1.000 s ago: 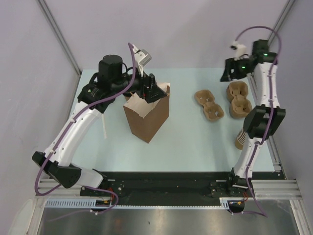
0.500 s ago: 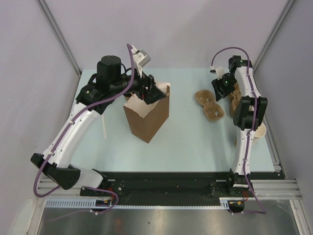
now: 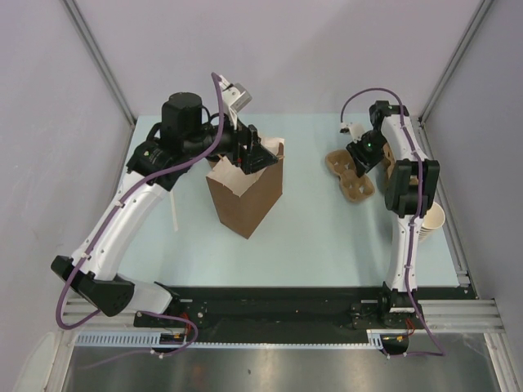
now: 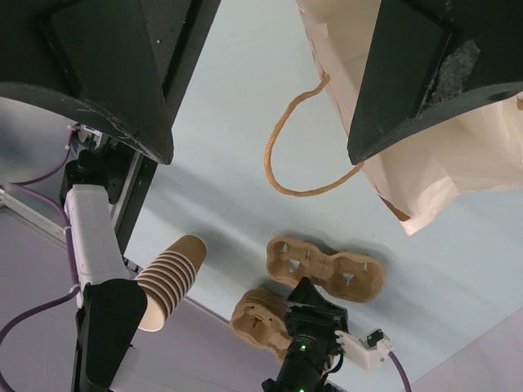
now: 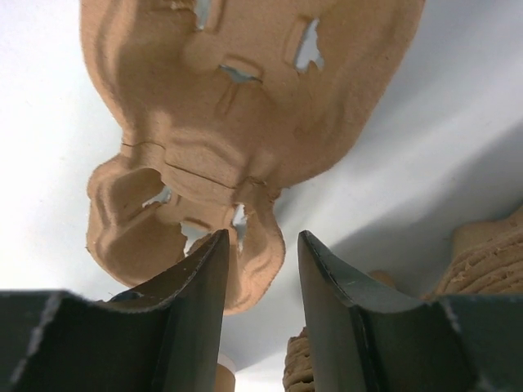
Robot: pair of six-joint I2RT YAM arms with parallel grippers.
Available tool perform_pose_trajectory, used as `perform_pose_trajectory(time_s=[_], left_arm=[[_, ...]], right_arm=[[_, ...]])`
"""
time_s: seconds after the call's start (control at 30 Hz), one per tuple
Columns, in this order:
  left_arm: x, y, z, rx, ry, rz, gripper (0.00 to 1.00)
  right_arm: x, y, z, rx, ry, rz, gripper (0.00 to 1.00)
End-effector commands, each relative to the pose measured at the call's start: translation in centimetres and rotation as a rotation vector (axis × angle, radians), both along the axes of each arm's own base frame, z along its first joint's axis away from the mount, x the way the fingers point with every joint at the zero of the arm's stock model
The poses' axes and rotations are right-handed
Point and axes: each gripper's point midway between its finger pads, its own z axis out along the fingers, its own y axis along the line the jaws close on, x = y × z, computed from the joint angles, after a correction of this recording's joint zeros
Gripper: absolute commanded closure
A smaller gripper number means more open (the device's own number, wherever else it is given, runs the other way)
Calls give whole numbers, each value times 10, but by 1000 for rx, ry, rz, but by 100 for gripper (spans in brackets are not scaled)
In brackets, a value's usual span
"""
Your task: Pack the takeout coffee
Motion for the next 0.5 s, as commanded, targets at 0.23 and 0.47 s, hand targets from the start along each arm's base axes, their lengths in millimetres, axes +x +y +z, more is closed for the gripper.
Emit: perform_pose_trajectory(time_s=[0.23, 0.47], left_arm=[[-11, -2, 27, -54, -42, -39, 7], [-8, 3, 36, -43, -90, -10, 7]], right_arm=[[-11, -4, -3, 7, 23, 17, 60], [-17, 0, 9, 30, 24, 18, 89]])
